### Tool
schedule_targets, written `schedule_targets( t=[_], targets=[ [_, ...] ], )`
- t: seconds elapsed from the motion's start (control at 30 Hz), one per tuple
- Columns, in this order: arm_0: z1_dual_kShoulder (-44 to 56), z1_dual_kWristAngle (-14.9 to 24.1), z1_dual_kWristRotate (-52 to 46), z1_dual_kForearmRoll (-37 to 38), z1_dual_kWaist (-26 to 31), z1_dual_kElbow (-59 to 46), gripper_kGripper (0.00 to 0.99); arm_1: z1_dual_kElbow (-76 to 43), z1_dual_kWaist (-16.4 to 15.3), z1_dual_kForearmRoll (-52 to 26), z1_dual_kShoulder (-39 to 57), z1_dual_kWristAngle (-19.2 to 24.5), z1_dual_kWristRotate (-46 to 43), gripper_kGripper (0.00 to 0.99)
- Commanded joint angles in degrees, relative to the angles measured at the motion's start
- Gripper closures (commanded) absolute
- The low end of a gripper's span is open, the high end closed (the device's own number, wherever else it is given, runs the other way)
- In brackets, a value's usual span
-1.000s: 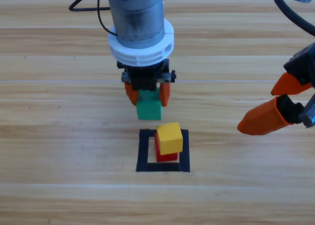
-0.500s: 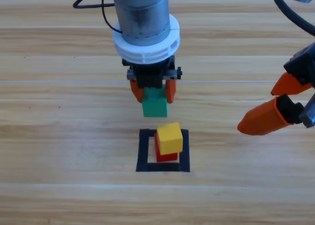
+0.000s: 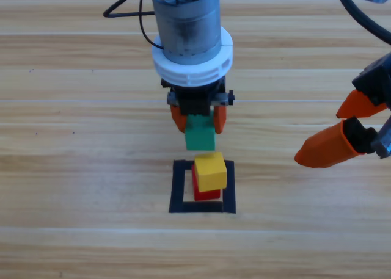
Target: Stack the blocks in the rectangular block: red at the bottom, yellow in the middle, green on top
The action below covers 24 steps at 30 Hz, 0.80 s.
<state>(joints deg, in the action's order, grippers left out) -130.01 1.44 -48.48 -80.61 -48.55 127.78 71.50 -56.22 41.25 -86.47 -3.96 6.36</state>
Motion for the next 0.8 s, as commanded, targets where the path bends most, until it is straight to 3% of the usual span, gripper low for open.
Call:
schedule_targets(
  t=[0.03, 0.8],
  targets=[
    [-3.23, 1.02, -0.30, -0.51, -2.77, 0.45, 0.990, -1.62, 1.64, -0.47, -1.60, 0.01, 0.32, 0.007],
    [-4.82, 1.02, -0.21, -0.42, -2.86, -0.61, 0.990, -1.62, 1.64, -0.47, -2.30, -0.17, 0.15, 0.007]
  ],
)
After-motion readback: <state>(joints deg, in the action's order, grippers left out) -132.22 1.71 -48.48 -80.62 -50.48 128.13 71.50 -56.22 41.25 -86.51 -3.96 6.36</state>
